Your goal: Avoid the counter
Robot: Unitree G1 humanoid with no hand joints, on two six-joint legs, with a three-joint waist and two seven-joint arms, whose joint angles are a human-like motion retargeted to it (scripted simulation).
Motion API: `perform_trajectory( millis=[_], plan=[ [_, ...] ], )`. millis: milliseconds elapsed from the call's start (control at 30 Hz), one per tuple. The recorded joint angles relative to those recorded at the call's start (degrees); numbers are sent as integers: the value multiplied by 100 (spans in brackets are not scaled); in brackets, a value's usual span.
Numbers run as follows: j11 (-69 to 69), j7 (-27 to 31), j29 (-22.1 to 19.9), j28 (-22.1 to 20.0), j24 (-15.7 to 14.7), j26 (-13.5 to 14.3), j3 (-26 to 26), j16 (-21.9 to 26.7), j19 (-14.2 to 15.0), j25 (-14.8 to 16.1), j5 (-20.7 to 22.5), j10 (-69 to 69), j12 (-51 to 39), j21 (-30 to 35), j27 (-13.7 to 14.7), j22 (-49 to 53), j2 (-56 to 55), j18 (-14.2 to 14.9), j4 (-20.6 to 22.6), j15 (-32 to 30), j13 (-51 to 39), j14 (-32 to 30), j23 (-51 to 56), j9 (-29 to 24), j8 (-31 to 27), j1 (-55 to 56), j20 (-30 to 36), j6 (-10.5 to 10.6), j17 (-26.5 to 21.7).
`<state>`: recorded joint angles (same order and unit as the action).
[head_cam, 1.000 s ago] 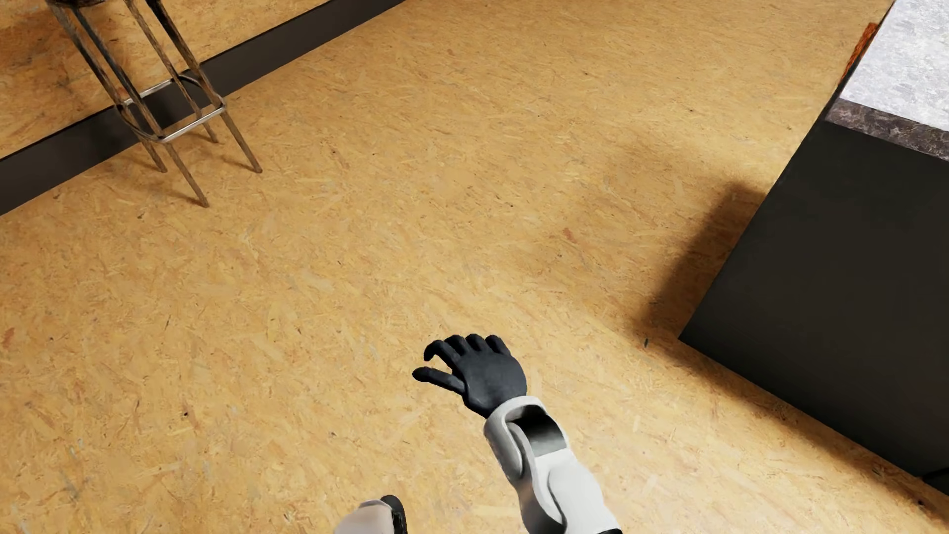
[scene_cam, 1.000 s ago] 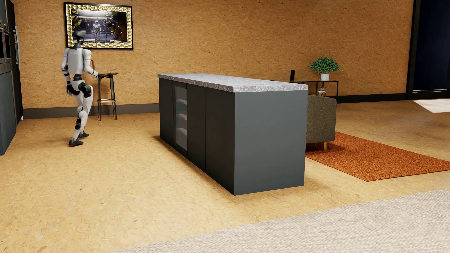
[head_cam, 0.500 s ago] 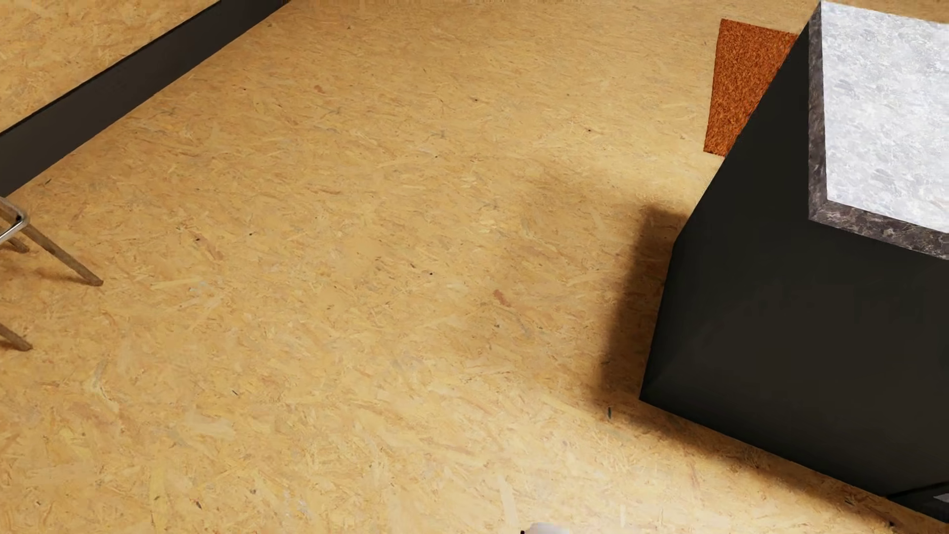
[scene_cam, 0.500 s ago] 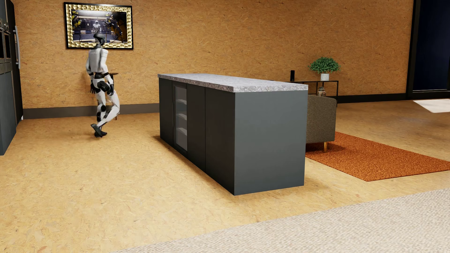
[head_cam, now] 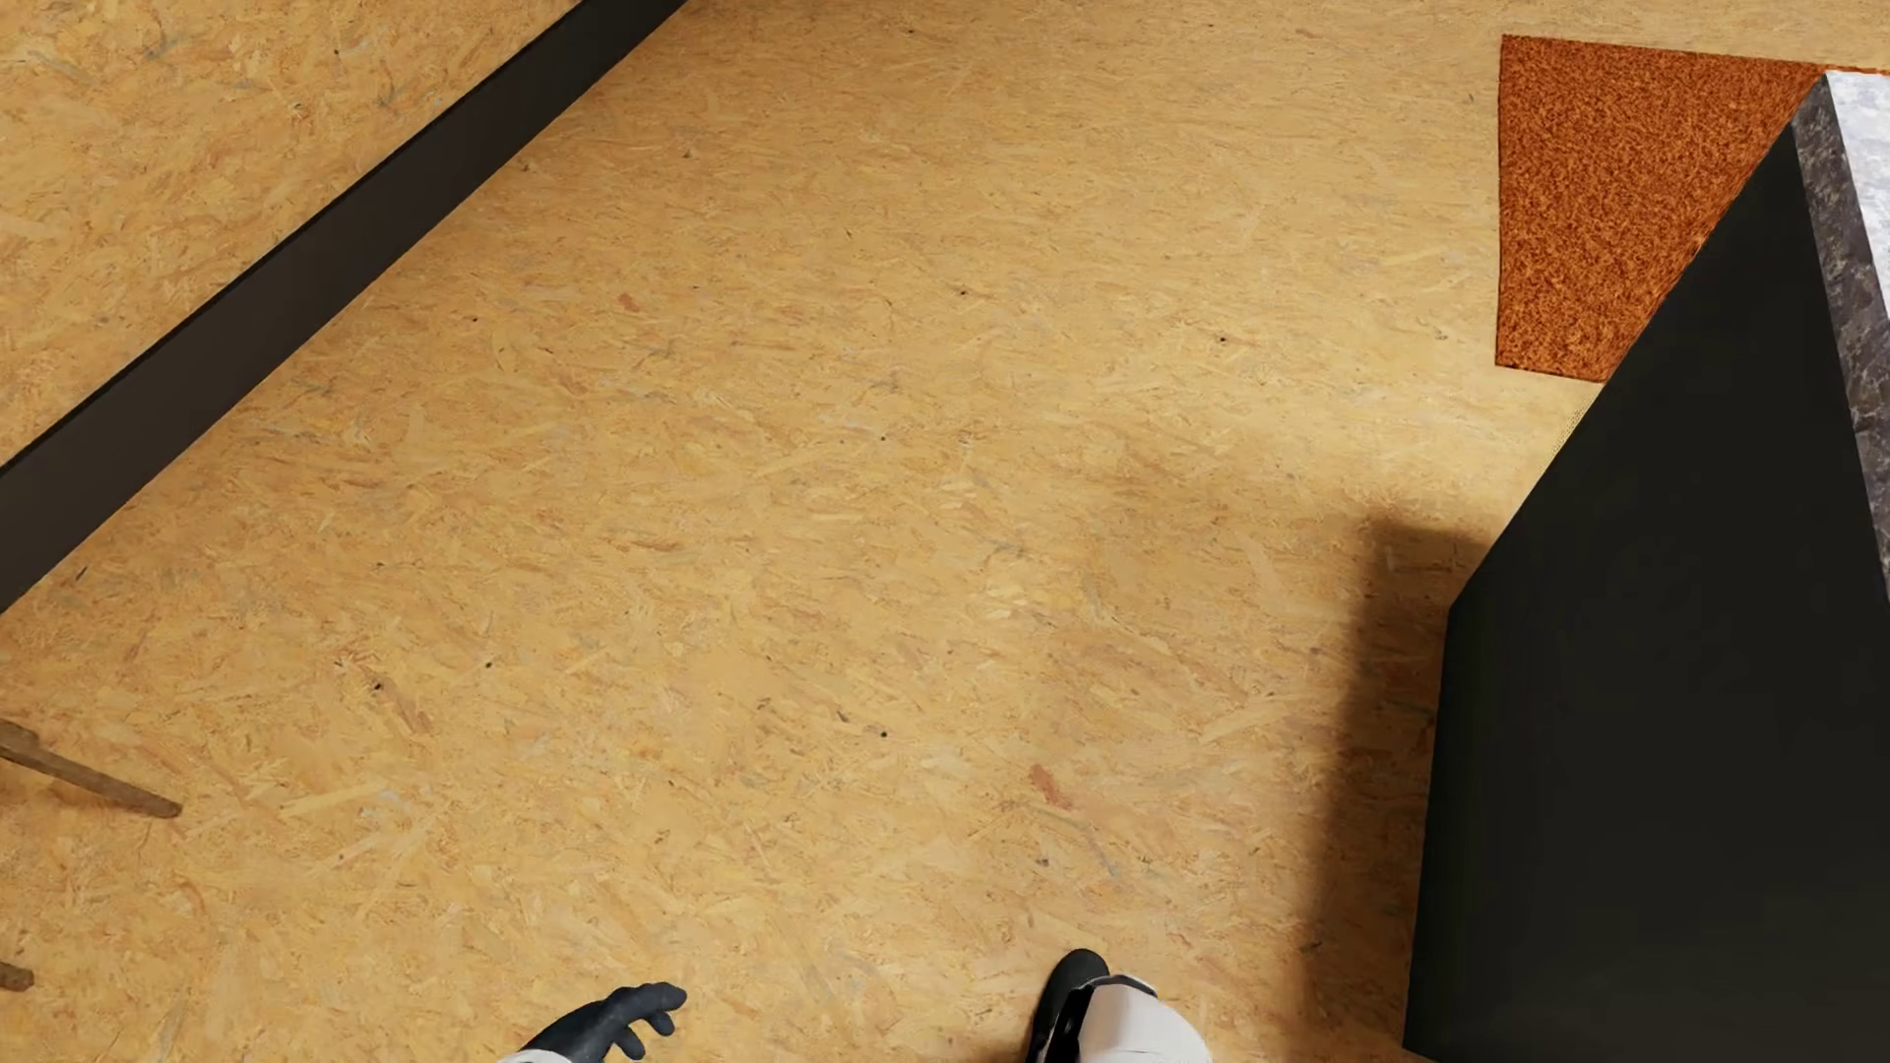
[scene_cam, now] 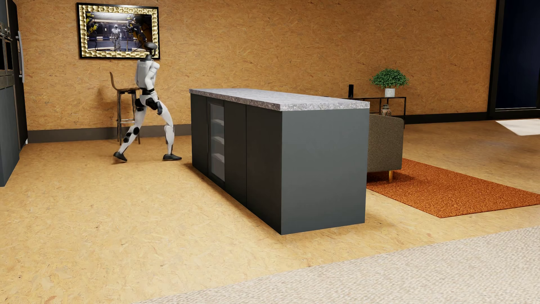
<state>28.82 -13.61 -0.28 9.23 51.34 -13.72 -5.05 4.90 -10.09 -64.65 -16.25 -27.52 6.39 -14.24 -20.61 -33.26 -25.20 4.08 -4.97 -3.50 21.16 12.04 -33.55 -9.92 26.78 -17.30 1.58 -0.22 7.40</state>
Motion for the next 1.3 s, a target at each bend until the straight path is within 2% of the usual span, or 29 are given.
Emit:
perform_trajectory(
  millis=[33, 67, 100, 133, 167, 200, 233, 267, 333, 400, 433, 467, 533, 567, 600, 667, 700, 733, 767, 800, 867, 900, 967, 1067, 1133, 1167, 1200, 1267, 1300],
  plan=[
    [125, -105, 162, -33, -65, -131, 2, -26, 21, 310, 194, -746, 288, -97, -49, 185, 120, -249, -285, 254, -314, -526, -250, -11, 20, 259, -107, 138, -24],
    [32, -244, 485, -15, -85, -251, 24, -84, 44, 268, 468, -1633, 564, 39, -170, 291, 322, -396, -642, 382, -736, -1025, -680, -15, 0, 581, -212, 265, -197],
    [-155, -280, 773, 93, -59, -328, 69, -130, 69, -187, 773, -2458, 813, 436, -237, 339, 552, -628, -940, 462, -1187, -1606, -1168, -19, -77, 985, -262, 382, -481],
    [-357, 10, 1221, 165, -9, -391, 128, -181, 96, -1010, 1043, -3023, 970, 1128, -62, 270, 777, -490, -876, 522, -1676, -1814, -1582, -25, -184, 1473, -268, 484, -792],
    [-568, 344, 1462, 265, 90, -415, 172, -201, 121, -1918, 1260, -3279, 1090, 1827, 331, 193, 997, -336, -621, 571, -2145, -1369, -1744, -17, -312, 1944, -272, 549, -1071],
    [-739, 448, 1451, 379, 203, -435, 203, -173, 143, -2535, 1450, -3254, 1186, 2209, 684, 116, 1184, -404, -573, 627, -2547, -713, -1686, 7, -440, 2317, -289, 590, -1213],
    [-942, 250, 1259, 423, 238, -447, 232, -131, 169, -2781, 1631, -2965, 1241, 2267, 852, 28, 1387, -632, -770, 672, -2845, -360, -1488, 40, -582, 2586, -344, 627, -1228],
    [-1192, -47, 913, 404, 245, -458, 270, -108, 199, -2585, 1801, -2410, 1296, 2031, 902, -34, 1627, -709, -988, 696, -3047, -191, -1188, 73, -732, 2751, -415, 669, -1106],
    [-1590, -721, 315, 384, 270, -456, 368, -90, 260, -1231, 2054, -725, 1338, 1277, 986, -125, 2030, -1026, -1087, 779, -3308, -200, -524, 106, -1050, 2966, -499, 755, -724],
    [-1612, -777, 55, 332, 212, -415, 445, -127, 312, 74, 2169, 543, 1335, 1070, 1252, -119, 2311, -607, -628, 1053, -3424, -654, -5, 76, -1333, 3344, -580, 777, -593],
    [-1560, -713, -32, 326, 237, -373, 453, -131, 335, 382, 2197, 855, 1323, 1148, 1286, -109, 2456, -458, -373, 1227, -3412, -1026, 165, 62, -1411, 3562, -543, 766, -647],
    [-1505, -1226, -148, 328, 276, -345, 428, -130, 362, 458, 2223, 965, 1283, 1267, 1275, -85, 2630, -522, -337, 1415, -3321, -1205, 306, 62, -1397, 3664, -488, 764, -758],
    [-1257, -2967, -137, 319, 297, -343, 366, -133, 393, 37, 2359, 817, 1224, 1591, 1103, 10, 2978, -723, -556, 1800, -2981, -832, 385, 115, -1285, 3436, -445, 749, -1029],
    [-1108, -3350, -117, 266, 268, -339, 374, -160, 413, -192, 2441, 772, 1230, 1708, 1055, 85, 3178, -1442, -587, 1974, -2736, -721, 307, 166, -1239, 3189, -478, 722, -1147],
    [-984, -3289, 34, 163, 163, -310, 395, -264, 413, -422, 2457, 827, 1230, 1779, 970, 138, 3373, -1752, -535, 1965, -2465, -543, 126, 228, -1252, 2966, -547, 665, -1285],
    [190, -3129, 322, 39, -24, -395, 426, -444, 644, -493, 2262, 562, 1084, 1491, 573, -84, 3337, -1623, -549, 1312, -1778, -193, -423, 298, -1115, 2557, -662, 441, -1359],
    [1262, -3053, 349, -5, -20, -518, 451, -536, 1026, -399, 2010, 464, 1014, 1206, 186, -198, 2945, -1496, -492, 717, -1400, -58, -785, 322, -1065, 2420, -679, 308, -1269],
    [2438, -3013, 479, -44, 85, -506, 478, -620, 1750, -306, 1764, 503, 864, 983, -196, -396, 2433, -1349, -394, 191, -969, 32, -1022, 347, -1149, 2245, -666, 180, -1220],
    [3479, -2967, 693, -108, 206, -391, 509, -663, 1723, -263, 1628, 571, 765, 886, -418, -502, 1884, -1183, -321, -277, -520, 94, -1231, 363, -1323, 2050, -610, 45, -1191],
    [4226, -2885, 972, -189, 210, -273, 534, -692, 1501, -379, 1343, 619, 679, 988, -383, -546, 1399, -1015, -283, -308, -54, 145, -1406, 366, -1345, 1885, -608, -88, -1213],
    [5044, -2501, 1372, -292, 116, -93, 480, -703, 1086, -957, 240, 670, 519, 1421, 68, -574, 622, -692, -261, 89, 835, 237, -1563, 316, -1043, 1669, -642, -338, -1196],
    [5044, -2228, 1517, -348, 95, -55, 393, -719, 997, -1245, -398, 640, 464, 1565, 360, -547, 357, -543, -253, 73, 1204, 298, -1576, 271, -823, 1626, -665, -450, -1128],
    [4254, -1624, 1979, -423, 45, -28, 175, -732, 808, -1359, -1132, 598, 425, 1350, 695, -405, -100, -247, -295, 52, 1676, 406, -1455, 167, -430, 1597, -704, -621, -774],
    [1208, -923, 2174, -387, -28, 17, -9, -654, 1010, -1336, -1051, 831, 410, 932, 987, -310, -434, 210, -428, -214, 1738, 450, -1042, 25, -256, 1528, -656, -677, -353],
    [-1441, -613, 1826, -318, 22, -80, -20, -538, 1275, -1571, -709, 1075, 404, 887, 1072, -464, -333, 524, -483, -462, 1553, 488, -624, -40, -873, 1396, -555, -621, -332],
    [-2150, -517, 1642, -323, 66, -181, 11, -484, 1527, -1642, -751, 1181, 400, 862, 1061, -625, -383, 684, -484, 141, 1478, 515, -300, -77, -967, 1298, -520, -593, -355],
    [-2139, -507, 1466, -344, 85, -275, 66, -424, 2058, -1647, -902, 1198, 458, 821, 1082, -760, -458, 880, -521, 602, 1355, 577, 18, -117, -663, 1166, -547, -571, -402],
    [-1321, -599, 1292, -402, -1, -477, 107, -276, 1054, -1473, -1099, 1220, 750, 657, 991, -922, -532, 1011, -668, -168, 882, 619, 471, -186, -135, 815, -819, -478, -554],
    [-936, -621, 1245, -413, 2, -646, 81, -214, 1026, -1304, -1044, 1134, 931, 506, 916, -990, -595, 1012, -800, -851, 564, 515, 628, -220, -330, 649, -908, -387, -595]
  ],
)
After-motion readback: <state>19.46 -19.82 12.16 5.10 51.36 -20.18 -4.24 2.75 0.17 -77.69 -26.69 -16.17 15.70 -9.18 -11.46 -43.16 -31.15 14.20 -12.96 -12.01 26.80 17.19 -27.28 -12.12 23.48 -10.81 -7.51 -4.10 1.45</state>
